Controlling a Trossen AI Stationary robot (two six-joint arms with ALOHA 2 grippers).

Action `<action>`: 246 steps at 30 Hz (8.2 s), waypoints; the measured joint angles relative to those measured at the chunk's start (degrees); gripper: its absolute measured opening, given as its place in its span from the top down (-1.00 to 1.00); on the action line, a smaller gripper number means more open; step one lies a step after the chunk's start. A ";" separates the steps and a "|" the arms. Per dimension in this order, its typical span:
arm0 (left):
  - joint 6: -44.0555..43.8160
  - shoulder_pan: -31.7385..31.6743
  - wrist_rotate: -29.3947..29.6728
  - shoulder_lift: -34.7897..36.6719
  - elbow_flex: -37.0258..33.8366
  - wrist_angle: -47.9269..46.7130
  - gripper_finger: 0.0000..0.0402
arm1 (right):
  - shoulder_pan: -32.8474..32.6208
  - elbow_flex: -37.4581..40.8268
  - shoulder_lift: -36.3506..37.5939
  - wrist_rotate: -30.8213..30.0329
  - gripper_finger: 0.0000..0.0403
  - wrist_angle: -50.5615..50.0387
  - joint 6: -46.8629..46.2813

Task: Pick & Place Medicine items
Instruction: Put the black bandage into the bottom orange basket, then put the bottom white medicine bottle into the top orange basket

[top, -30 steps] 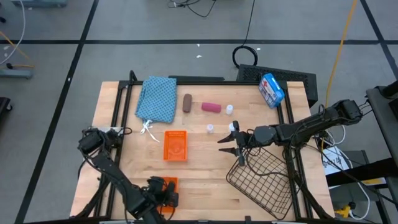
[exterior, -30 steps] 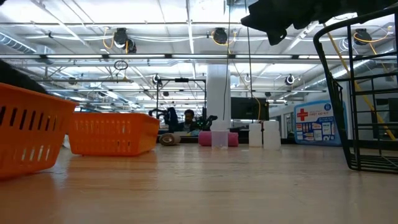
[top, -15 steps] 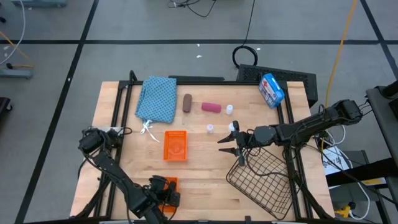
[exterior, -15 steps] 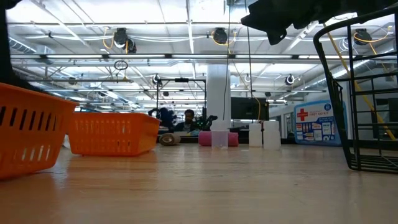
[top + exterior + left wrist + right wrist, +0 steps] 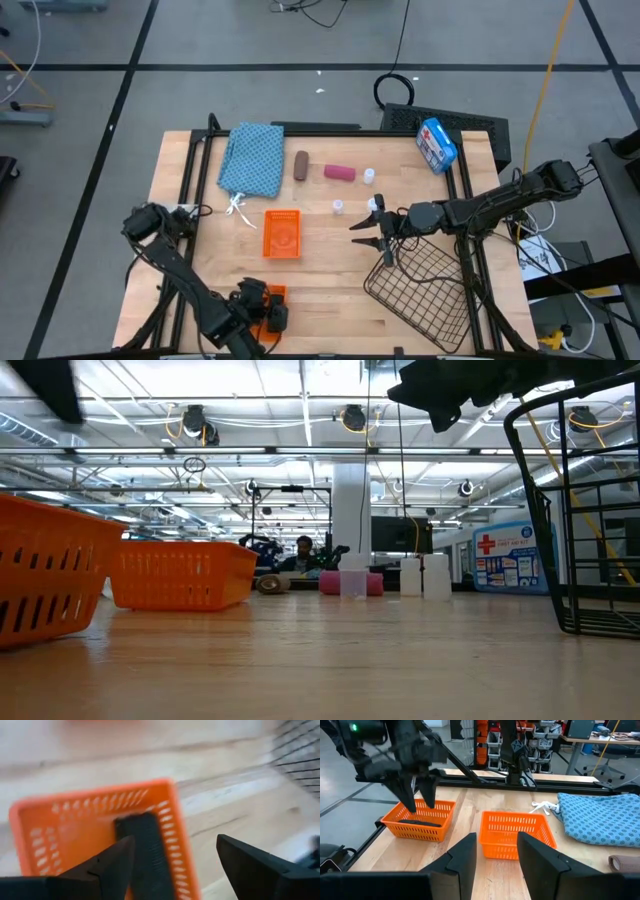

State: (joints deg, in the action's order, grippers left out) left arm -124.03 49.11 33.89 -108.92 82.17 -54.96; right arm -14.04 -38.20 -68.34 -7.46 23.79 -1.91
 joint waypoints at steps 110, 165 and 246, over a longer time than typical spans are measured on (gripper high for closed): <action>114.55 -63.02 -21.82 80.43 -71.71 78.80 -0.45 | 27.54 -3.32 -11.96 9.84 -0.26 -38.23 -1.91; 112.89 -63.02 -21.86 80.45 -71.71 79.06 -0.45 | 26.14 4.59 -15.23 7.32 0.36 -21.44 1.07; 121.99 -56.59 -39.85 20.17 -15.51 45.70 -0.45 | 17.50 7.04 -24.90 7.75 0.27 22.65 4.81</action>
State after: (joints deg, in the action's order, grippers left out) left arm -2.04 -7.48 -5.96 -88.75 66.66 -9.27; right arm 3.46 -31.16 -93.23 0.28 46.44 2.90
